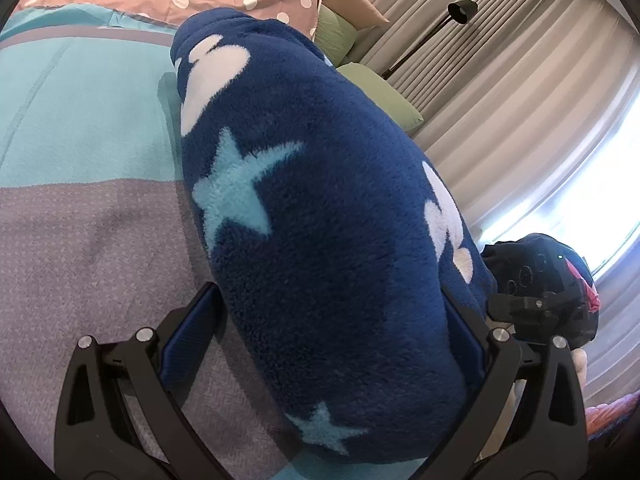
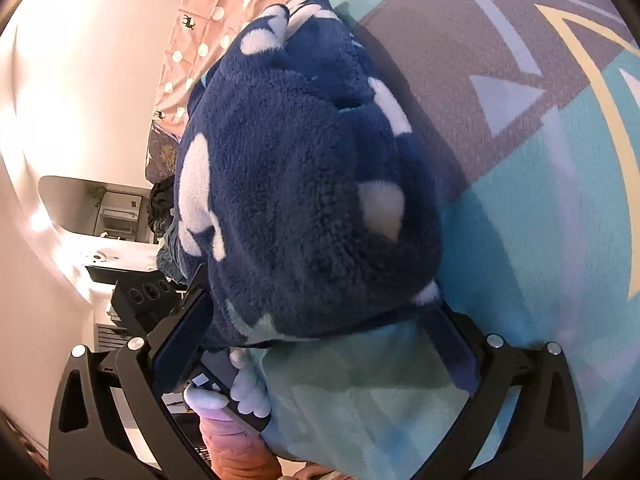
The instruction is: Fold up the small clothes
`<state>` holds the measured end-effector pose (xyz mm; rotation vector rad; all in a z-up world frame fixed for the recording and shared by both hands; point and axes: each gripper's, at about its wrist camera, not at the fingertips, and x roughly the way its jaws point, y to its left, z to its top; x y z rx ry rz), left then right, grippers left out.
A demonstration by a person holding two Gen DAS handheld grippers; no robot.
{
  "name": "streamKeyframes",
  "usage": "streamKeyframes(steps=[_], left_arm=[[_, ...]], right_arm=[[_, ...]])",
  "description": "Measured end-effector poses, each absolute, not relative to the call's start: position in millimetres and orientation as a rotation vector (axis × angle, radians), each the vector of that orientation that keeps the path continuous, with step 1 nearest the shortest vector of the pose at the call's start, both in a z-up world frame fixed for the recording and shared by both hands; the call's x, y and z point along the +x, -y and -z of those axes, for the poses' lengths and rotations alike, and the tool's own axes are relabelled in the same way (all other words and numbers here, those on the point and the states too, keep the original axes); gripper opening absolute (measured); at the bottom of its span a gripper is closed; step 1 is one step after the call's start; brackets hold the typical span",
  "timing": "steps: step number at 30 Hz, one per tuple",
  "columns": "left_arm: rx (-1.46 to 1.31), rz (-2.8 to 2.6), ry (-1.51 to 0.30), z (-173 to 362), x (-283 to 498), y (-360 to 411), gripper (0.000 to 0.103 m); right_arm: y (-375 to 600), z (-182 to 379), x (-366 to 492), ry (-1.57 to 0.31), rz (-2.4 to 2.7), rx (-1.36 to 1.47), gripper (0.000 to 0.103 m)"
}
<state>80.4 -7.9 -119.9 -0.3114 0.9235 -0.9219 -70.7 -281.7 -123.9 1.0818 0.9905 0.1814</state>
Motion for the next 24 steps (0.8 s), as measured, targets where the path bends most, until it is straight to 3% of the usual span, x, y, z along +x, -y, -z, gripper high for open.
streamKeyframes(steps=[9, 12, 16, 21, 23, 24], left_arm=[[-0.344, 0.927, -0.937, 116.9, 83.3, 2.6, 0.101], [-0.486, 0.969, -0.929, 108.1, 95.2, -13.8, 0.101], [-0.507, 0.834, -0.855, 91.8, 144.0, -27.4, 0.101], [-0.559, 0.816, -1.041, 124.0, 231.4, 16.4, 0.101], [-0.584, 0.803, -1.039, 132.7, 251.2, 31.3, 0.094], [-0.594, 0.803, -1.054, 133.3, 255.0, 36.4, 0.070]], right_arm=[[266.1, 120.2, -36.8, -0.922, -0.132, 1.023, 0.102], [264.0, 116.6, -39.4, -0.890, -0.115, 0.969, 0.089], [267.9, 122.4, -44.7, -0.874, -0.147, 0.976, 0.082], [265.8, 122.1, -45.7, -0.871, -0.143, 0.935, 0.082], [262.5, 118.8, -41.5, -0.858, -0.155, 0.912, 0.067], [263.8, 116.2, -41.0, -0.849, -0.167, 0.898, 0.062]])
